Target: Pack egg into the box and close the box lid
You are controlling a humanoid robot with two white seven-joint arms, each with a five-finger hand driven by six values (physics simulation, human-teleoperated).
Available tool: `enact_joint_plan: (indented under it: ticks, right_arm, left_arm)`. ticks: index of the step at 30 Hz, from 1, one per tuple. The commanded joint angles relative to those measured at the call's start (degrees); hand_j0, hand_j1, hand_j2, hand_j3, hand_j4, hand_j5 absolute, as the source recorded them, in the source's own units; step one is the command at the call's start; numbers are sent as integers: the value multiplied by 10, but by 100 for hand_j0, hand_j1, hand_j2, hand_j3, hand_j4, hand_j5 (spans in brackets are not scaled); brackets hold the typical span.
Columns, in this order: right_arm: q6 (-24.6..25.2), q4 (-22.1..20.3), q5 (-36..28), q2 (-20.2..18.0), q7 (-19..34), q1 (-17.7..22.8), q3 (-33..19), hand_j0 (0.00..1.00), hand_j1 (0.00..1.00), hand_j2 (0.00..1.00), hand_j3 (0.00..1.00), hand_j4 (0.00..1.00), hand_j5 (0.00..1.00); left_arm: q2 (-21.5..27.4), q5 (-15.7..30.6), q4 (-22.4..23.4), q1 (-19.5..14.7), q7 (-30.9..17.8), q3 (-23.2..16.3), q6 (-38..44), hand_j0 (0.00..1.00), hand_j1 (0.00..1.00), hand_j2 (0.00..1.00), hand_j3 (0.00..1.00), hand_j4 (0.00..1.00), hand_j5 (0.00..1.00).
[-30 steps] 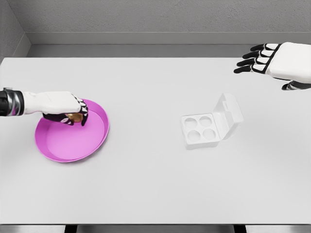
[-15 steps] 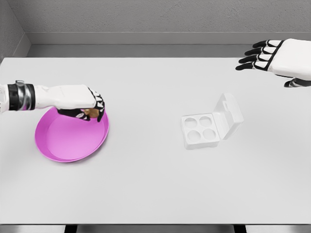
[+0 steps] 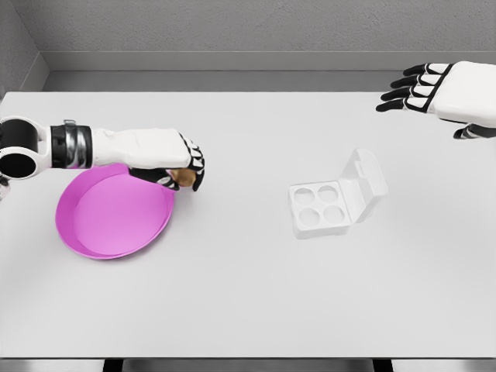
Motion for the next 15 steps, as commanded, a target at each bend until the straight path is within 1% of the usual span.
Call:
enact_joint_plan:
  ticks: [1,3,8,11,15]
  right_arm:
    - [2,0,-2,-1,0,0,0,100,100,100,100,100,100]
    - [2,0,-2,-1,0,0,0,100,100,100,100,100,100]
    - [2,0,-2,-1,0,0,0,100,100,100,100,100,100]
    - [2,0,-2,-1,0,0,0,100,100,100,100,100,100]
    - [2,0,-2,-1,0,0,0,100,100,100,100,100,100]
  left_arm:
    - [-14,4,0,0,0,1,1,40,40,40,40,40,40]
    - [-26,4,1,-6,0,1,1,40,40,40,40,40,40]
    - [-38,5,0,-7,1,1,1,40,40,40,40,40,40]
    - [-61,5,0,-11,0,1,1,40,40,40,40,40,40]
    - [-77,4,-6,-13,0,0,1,40,40,40,40,40,40]
